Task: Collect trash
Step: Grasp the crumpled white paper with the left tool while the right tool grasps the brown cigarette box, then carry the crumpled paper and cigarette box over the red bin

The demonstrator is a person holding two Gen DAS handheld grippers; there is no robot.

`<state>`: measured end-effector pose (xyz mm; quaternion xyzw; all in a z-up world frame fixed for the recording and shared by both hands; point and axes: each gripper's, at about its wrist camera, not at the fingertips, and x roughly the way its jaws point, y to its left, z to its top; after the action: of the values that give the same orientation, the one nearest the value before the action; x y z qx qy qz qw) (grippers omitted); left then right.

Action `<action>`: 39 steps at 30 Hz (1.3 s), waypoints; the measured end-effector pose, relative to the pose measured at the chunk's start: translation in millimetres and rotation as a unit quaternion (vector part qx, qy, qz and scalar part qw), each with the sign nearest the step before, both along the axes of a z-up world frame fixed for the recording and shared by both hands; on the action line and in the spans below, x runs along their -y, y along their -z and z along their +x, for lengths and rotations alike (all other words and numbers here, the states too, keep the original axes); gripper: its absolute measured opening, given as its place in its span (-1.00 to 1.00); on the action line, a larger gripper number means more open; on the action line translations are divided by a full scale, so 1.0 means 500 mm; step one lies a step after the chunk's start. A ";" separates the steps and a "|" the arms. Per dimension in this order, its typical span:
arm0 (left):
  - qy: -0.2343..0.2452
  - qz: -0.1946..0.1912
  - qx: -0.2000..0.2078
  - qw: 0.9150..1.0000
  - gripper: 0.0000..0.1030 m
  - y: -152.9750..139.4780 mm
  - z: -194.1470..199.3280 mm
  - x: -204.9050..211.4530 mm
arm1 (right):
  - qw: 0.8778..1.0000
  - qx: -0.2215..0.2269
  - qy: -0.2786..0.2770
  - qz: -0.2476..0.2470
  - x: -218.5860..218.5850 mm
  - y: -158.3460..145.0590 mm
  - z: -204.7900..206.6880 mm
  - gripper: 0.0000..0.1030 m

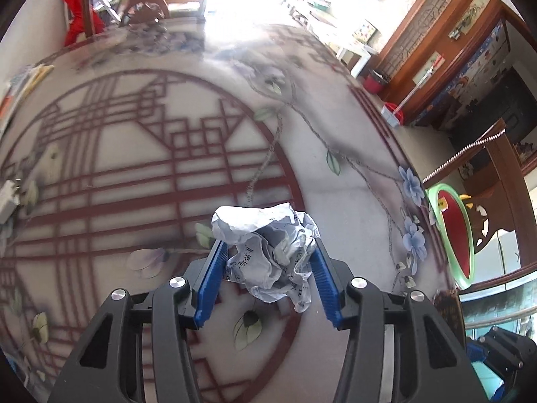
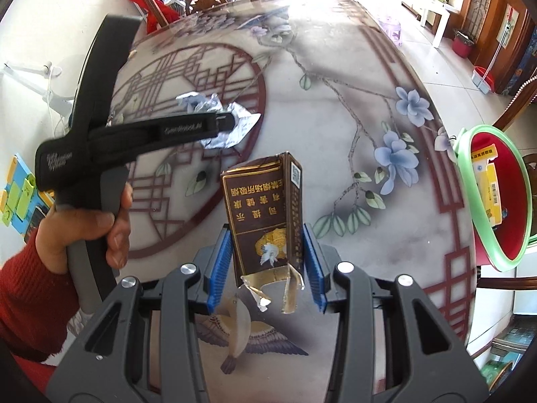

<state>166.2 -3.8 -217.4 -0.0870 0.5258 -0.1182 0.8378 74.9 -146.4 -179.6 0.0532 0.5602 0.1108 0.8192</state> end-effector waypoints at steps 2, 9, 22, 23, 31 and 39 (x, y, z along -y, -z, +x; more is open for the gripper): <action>-0.013 0.003 0.009 1.000 -0.07 -0.023 -0.012 -0.012 | 1.000 0.008 0.003 0.002 0.000 -0.012 0.001 -0.22; -0.048 0.004 0.039 0.998 -0.07 -0.090 -0.052 -0.047 | 0.999 0.043 0.016 0.017 0.018 -0.058 0.005 -0.22; -0.053 0.003 0.069 0.996 -0.07 -0.151 -0.085 -0.034 | 0.997 0.070 0.028 0.020 0.053 -0.092 -0.007 -0.22; -0.051 0.004 0.071 0.996 -0.07 -0.154 -0.087 -0.030 | 0.997 0.071 0.029 0.019 0.055 -0.093 -0.009 -0.22; -0.039 0.006 0.079 0.996 -0.07 -0.172 -0.103 0.002 | 0.996 0.077 0.044 0.022 0.085 -0.099 -0.026 -0.22; -0.021 0.007 0.087 0.996 -0.07 -0.185 -0.109 0.044 | 0.994 0.085 0.062 0.023 0.120 -0.109 -0.046 -0.22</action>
<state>111.8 -26.0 -124.7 -0.0811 0.4498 -0.1039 0.8833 51.8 -206.6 -125.0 0.0971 0.4818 0.0769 0.8675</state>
